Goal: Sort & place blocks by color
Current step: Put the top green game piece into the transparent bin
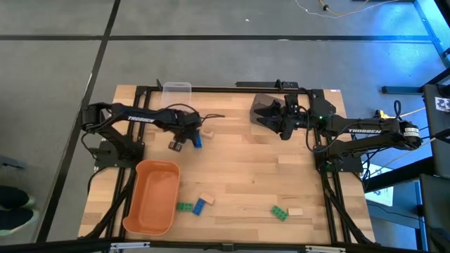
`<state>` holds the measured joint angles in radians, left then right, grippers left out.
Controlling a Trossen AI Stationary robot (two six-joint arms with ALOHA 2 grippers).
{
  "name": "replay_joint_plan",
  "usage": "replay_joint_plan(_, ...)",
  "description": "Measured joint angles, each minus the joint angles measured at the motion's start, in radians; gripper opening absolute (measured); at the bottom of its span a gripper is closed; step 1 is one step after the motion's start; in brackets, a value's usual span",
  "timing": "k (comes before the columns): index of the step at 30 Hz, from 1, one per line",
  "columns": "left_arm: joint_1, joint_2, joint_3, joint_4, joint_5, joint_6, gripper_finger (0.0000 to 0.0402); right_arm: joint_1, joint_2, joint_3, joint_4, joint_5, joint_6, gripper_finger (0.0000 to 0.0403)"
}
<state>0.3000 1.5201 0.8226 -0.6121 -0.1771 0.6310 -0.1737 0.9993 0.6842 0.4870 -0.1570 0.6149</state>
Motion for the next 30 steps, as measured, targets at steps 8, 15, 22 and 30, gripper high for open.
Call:
replay_joint_plan(8, 0.056, -0.108, 0.212, -0.026, -0.01, -0.159, 0.0128, 0.0, 0.0, 0.0, 0.006, 0.007, -0.024, 0.0277)
replay_joint_plan(15, 0.091, -0.344, 0.237, 0.231, 0.204, -0.52, 0.0128, 0.0, -0.001, 0.0, 0.019, 0.007, -0.051, 0.0277)
replay_joint_plan(22, 0.005, -0.539, 0.073, 0.651, 0.214, -0.76, 0.0128, 0.0, -0.001, 0.0, 0.018, 0.007, -0.087, 0.0277)
replay_joint_plan(30, -0.066, -0.601, -0.083, 0.894, 0.111, -0.839, 0.0128, 0.0, -0.001, 0.0, 0.018, 0.007, -0.1, 0.0277)
